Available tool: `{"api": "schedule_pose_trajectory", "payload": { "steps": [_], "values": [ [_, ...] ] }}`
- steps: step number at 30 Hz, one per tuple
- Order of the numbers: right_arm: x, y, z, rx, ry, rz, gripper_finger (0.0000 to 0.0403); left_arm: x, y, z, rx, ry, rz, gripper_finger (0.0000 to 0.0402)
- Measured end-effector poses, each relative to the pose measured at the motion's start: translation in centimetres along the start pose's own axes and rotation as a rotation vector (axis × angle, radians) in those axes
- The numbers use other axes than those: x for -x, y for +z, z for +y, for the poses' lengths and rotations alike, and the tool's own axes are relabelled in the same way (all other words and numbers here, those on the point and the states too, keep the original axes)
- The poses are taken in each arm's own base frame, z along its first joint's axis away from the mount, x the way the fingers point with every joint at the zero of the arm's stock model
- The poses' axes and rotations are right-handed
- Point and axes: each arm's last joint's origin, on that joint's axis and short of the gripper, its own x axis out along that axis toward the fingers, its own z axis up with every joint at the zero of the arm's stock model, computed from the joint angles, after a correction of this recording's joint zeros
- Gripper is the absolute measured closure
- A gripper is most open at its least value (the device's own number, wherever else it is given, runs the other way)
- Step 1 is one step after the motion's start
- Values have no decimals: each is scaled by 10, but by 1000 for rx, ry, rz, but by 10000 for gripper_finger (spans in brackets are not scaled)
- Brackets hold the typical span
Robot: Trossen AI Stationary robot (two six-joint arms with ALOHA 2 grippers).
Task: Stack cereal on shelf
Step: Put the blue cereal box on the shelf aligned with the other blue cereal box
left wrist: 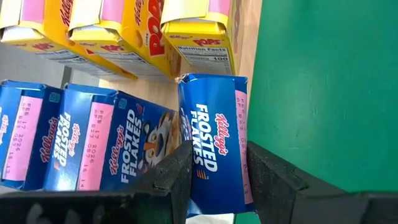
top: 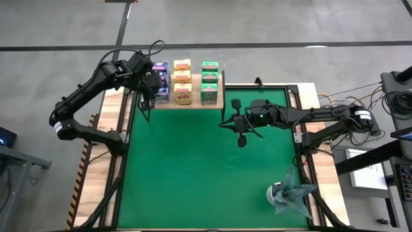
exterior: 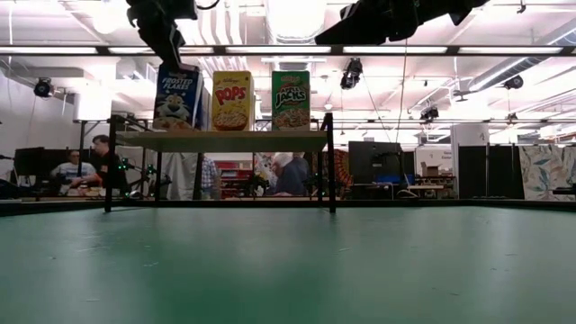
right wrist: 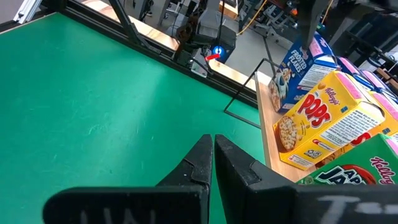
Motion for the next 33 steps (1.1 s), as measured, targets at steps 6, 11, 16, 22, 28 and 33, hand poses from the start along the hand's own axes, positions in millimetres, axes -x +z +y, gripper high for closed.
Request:
{"api": "schedule_pose_trajectory", "payload": {
  "steps": [6,11,16,22,28,33],
  "values": [
    [0,0,0,7,0,0,394,0,0,0,6,-1,1,279],
    [0,0,0,7,0,0,394,0,0,0,7,0,2,268],
    [0,0,0,7,0,0,394,0,0,2,8,56,23,228],
    [0,0,0,7,0,0,394,0,0,2,1,65,28,188],
    [0,0,0,7,0,0,394,3,1,3,-8,71,19,178],
    [0,0,0,12,-1,0,394,11,4,4,-4,86,-6,177]
  ]
}}
